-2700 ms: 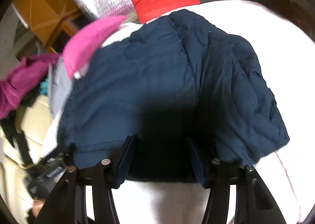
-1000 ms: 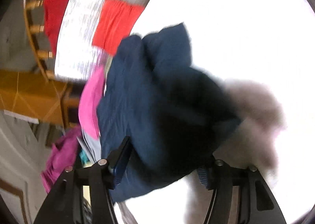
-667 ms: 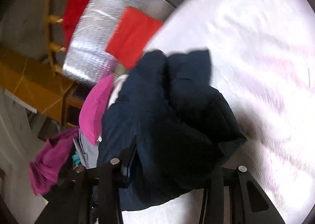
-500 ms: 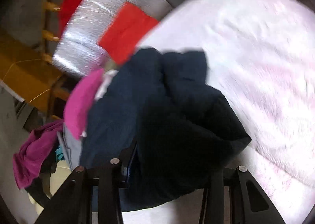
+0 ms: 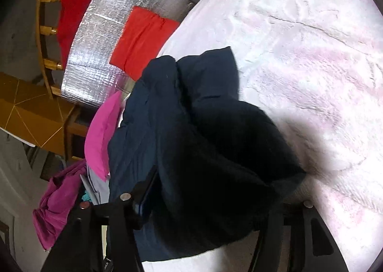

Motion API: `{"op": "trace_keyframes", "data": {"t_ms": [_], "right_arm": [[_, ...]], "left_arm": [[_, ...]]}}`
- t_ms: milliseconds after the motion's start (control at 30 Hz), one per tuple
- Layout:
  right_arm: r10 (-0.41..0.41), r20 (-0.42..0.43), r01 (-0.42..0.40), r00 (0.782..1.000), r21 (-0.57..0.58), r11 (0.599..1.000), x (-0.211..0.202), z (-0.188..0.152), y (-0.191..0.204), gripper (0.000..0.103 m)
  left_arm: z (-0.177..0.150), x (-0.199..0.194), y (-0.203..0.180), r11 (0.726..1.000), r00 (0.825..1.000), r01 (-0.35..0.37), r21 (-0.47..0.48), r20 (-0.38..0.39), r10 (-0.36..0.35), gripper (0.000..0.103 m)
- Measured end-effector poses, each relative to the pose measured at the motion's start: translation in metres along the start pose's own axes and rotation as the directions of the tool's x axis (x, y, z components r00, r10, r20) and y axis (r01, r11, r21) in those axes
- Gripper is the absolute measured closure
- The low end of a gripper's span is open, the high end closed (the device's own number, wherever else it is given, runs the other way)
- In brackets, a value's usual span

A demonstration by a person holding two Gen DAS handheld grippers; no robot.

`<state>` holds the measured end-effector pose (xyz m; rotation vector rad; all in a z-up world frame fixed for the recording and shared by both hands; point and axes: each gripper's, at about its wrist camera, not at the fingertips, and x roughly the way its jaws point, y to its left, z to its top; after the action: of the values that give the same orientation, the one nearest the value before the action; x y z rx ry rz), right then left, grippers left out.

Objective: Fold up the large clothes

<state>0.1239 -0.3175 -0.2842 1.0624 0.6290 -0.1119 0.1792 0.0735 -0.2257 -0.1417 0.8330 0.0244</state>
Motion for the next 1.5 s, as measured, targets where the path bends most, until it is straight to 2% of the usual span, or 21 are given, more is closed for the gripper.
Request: {"op": "trace_keyframes", "data": {"t_ms": [67,100,200,267,333,433,600,733,833,867,900,967,1033,1100,1133,1200,1333,1400,1467,1500], "right_arm": [[-0.018,0.042,0.021,0.999,-0.063,0.998,-0.007,-0.002,0.008,0.055],[-0.026,0.08,0.037,0.996,-0.134,0.99,-0.014,-0.004,0.021,0.058],[-0.024,0.167,0.072,0.986,-0.291,0.954,-0.026,-0.013,0.052,0.06],[-0.063,0.182,0.123,0.981,-0.344,0.931,-0.022,-0.017,0.06,0.06],[-0.164,0.118,0.192,0.979,-0.287,0.939,-0.006,-0.012,0.043,0.06],[-0.14,0.05,0.146,0.989,-0.182,0.972,-0.002,-0.006,0.023,0.057],[-0.151,0.054,0.16,0.987,-0.212,0.964,-0.004,-0.007,0.032,0.053],[-0.132,0.035,0.135,0.991,-0.156,0.978,-0.009,-0.001,0.018,0.04],[-0.107,0.033,0.111,0.994,-0.121,0.987,-0.009,-0.003,0.013,0.037],[-0.1,0.027,0.103,0.995,-0.126,0.987,-0.008,-0.004,0.015,0.038],[-0.103,0.031,0.106,0.994,-0.151,0.983,-0.009,-0.005,0.018,0.043],[-0.141,0.087,0.159,0.986,-0.259,0.953,-0.014,-0.011,0.036,0.049],[-0.159,0.102,0.184,0.982,-0.321,0.929,-0.015,-0.015,0.044,0.049],[-0.183,0.034,0.185,0.983,-0.254,0.949,-0.008,-0.009,0.03,0.043],[-0.178,-0.017,0.172,0.984,-0.182,0.968,-0.007,-0.006,0.018,0.041],[-0.167,-0.016,0.163,0.986,-0.148,0.976,-0.021,-0.004,0.013,0.038],[-0.217,0.019,0.215,0.976,-0.242,0.946,-0.061,-0.007,0.033,0.031],[-0.269,0.05,0.271,0.962,-0.318,0.909,-0.083,-0.012,0.048,0.03],[-0.291,0.096,0.305,0.952,-0.386,0.871,-0.102,-0.018,0.062,0.029],[-0.291,0.121,0.314,0.949,-0.431,0.846,-0.116,-0.021,0.075,0.027]], "left_arm": [[0.0,0.0,-0.001,1.0,1.0,-0.003,0.002,0.002,0.003,0.03],[0.0,0.0,-0.001,1.0,1.0,-0.006,0.004,0.003,0.006,0.03],[-0.001,0.0,-0.001,1.0,1.0,-0.014,0.003,0.004,0.014,0.03],[-0.001,0.0,-0.001,1.0,1.0,-0.013,0.0,0.001,0.013,0.03],[-0.001,0.0,-0.002,1.0,1.0,-0.01,0.005,0.0,0.01,0.03],[-0.002,-0.002,-0.006,0.999,1.0,-0.02,0.027,0.01,0.019,0.03],[-0.001,-0.001,-0.003,1.0,1.0,-0.013,0.013,0.001,0.013,0.03],[-0.001,-0.001,-0.003,1.0,1.0,-0.014,0.02,0.002,0.014,0.03],[-0.001,-0.001,-0.003,1.0,1.0,-0.016,0.019,0.002,0.016,0.03],[-0.001,-0.001,-0.004,1.0,1.0,-0.018,0.019,0.003,0.018,0.03],[-0.001,-0.001,-0.004,1.0,1.0,-0.021,0.022,0.004,0.021,0.03],[-0.002,-0.001,-0.005,0.999,1.0,-0.026,0.024,0.005,0.026,0.03],[-0.002,-0.001,-0.006,0.999,1.0,-0.03,0.023,0.004,0.03,0.03],[-0.002,-0.001,-0.006,0.999,1.0,-0.028,0.028,0.0,0.028,0.028],[-0.002,-0.001,-0.006,0.999,1.0,-0.028,0.033,-0.001,0.028,0.028],[-0.001,-0.004,-0.006,0.998,0.999,-0.035,0.058,-0.003,0.035,0.028],[0.003,-0.031,-0.006,0.988,0.995,-0.096,0.122,0.032,0.093,0.028],[0.006,-0.06,-0.009,0.978,0.984,-0.148,0.147,0.118,0.131,0.027],[0.011,-0.093,-0.013,0.973,0.973,-0.16,0.168,0.19,0.127,0.015],[0.014,-0.114,-0.017,0.97,0.966,-0.162,0.179,0.228,0.12,0.014]]}}
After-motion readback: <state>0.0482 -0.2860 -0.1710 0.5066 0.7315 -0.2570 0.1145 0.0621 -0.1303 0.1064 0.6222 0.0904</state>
